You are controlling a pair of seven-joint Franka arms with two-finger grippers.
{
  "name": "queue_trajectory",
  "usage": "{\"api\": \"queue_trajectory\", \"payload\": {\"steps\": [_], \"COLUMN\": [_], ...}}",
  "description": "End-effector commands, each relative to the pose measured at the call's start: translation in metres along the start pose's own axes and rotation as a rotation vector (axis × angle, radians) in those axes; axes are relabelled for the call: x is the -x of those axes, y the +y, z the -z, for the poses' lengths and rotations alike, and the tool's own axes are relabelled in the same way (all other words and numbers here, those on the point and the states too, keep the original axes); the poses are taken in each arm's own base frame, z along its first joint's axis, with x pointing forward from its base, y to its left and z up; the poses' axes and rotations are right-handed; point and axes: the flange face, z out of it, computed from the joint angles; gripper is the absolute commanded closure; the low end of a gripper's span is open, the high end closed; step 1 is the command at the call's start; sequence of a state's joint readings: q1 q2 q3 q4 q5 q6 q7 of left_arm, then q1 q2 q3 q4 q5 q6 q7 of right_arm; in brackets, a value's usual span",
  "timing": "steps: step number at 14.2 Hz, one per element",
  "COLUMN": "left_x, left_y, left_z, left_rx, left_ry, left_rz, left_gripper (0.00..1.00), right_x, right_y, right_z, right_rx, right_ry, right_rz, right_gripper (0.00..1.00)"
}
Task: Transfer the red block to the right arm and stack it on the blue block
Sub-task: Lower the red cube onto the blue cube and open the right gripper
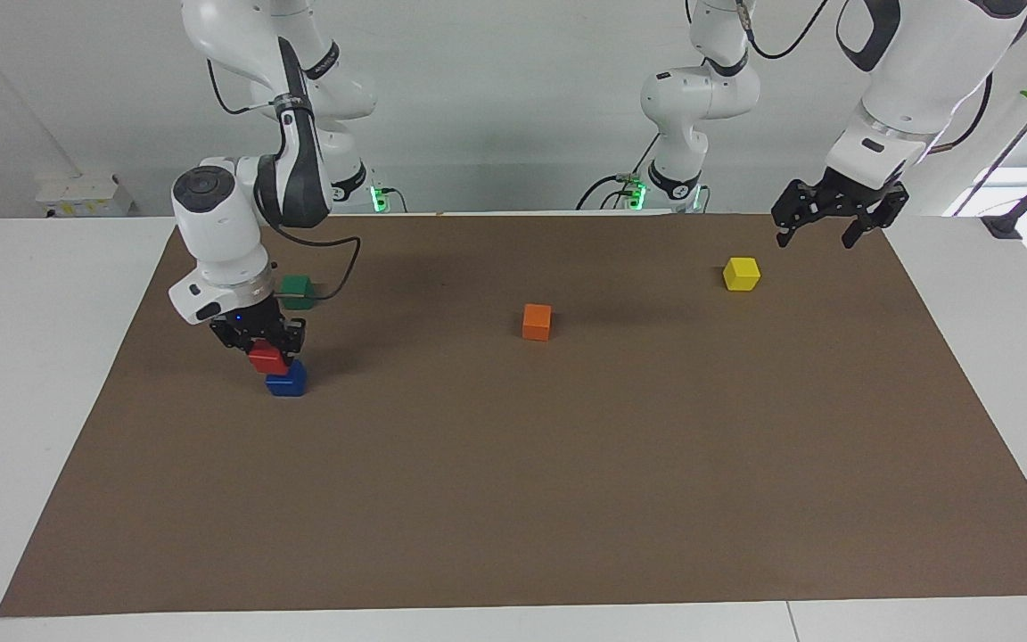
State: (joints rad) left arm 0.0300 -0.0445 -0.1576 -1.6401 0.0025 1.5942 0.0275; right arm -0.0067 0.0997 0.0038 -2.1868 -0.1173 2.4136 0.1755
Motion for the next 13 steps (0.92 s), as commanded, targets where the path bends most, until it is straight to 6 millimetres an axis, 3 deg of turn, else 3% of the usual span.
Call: {"api": "queue_trajectory", "payload": {"steps": [1, 7, 8, 11, 12, 13], "left_x": [0.005, 0.013, 0.013, 0.012, 0.013, 0.013], "left_y": [-0.003, -0.007, -0.007, -0.008, -0.007, -0.007], "left_z": [0.007, 0.020, 0.020, 0.019, 0.020, 0.020], "left_rx": [-0.020, -0.024, -0.024, -0.024, -0.024, -0.024], "left_ry": [0.016, 0.037, 0.037, 0.036, 0.037, 0.037], "left_rz": [0.014, 0.024, 0.025, 0.025, 0.025, 0.025], "left_gripper": [0.00, 0.00, 0.00, 0.00, 0.00, 0.00], "right_x": [0.004, 0.008, 0.008, 0.007, 0.007, 0.007], "right_y": [0.005, 0.006, 0.007, 0.010, 0.010, 0.010], "right_z": [-0.003, -0.006, -0.006, -0.006, -0.006, -0.006], "right_rx": [0.014, 0.003, 0.003, 0.004, 0.004, 0.000], "right_ry": [0.012, 0.019, 0.019, 0.020, 0.020, 0.019], "right_rz": [-0.027, -0.039, -0.042, -0.047, -0.047, -0.052], "right_gripper": [1.00, 1.00, 0.94, 0.48, 0.21, 0.05]}}
